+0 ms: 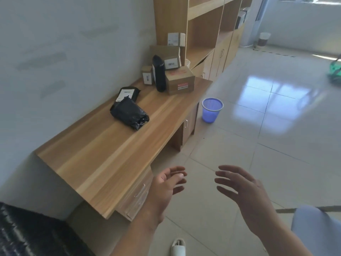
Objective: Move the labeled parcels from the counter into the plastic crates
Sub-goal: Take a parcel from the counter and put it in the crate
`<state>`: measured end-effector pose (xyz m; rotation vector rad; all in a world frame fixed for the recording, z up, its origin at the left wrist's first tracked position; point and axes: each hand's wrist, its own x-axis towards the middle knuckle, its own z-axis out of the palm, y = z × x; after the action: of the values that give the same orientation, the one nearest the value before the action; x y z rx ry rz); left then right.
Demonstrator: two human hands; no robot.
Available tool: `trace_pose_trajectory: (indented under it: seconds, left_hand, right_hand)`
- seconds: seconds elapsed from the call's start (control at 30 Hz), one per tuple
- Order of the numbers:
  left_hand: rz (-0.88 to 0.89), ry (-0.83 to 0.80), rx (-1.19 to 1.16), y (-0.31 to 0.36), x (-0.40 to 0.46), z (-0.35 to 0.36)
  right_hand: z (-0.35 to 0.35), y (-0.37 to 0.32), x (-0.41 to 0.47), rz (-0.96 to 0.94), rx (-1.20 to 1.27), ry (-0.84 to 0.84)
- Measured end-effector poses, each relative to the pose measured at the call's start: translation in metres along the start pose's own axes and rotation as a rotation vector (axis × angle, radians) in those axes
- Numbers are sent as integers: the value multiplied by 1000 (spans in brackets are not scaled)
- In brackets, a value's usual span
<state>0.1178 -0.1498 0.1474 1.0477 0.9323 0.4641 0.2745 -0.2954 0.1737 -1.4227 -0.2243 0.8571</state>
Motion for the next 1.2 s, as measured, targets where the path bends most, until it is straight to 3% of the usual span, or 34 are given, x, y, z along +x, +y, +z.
trace_pose_trajectory:
  seconds: [0.27, 0.47, 0.73, 1.03, 1.2]
  left_hand:
    - [-8, -31, 65, 43, 112, 32]
    - [-20, 99, 70, 60, 193, 43]
    - [-20, 320, 49, 112, 296, 83]
    - [-129, 438, 43, 124, 357, 110]
    - [-154, 439, 53, 138, 415, 93]
  right_hand:
    - [-6, -37, 105, 26, 56, 35]
    - [2, -57, 224, 113, 69, -17]
    - [22, -118, 386, 193, 68, -213]
    - [47, -137, 505, 300, 15, -359]
    - [61, -141, 552, 318, -40, -320]
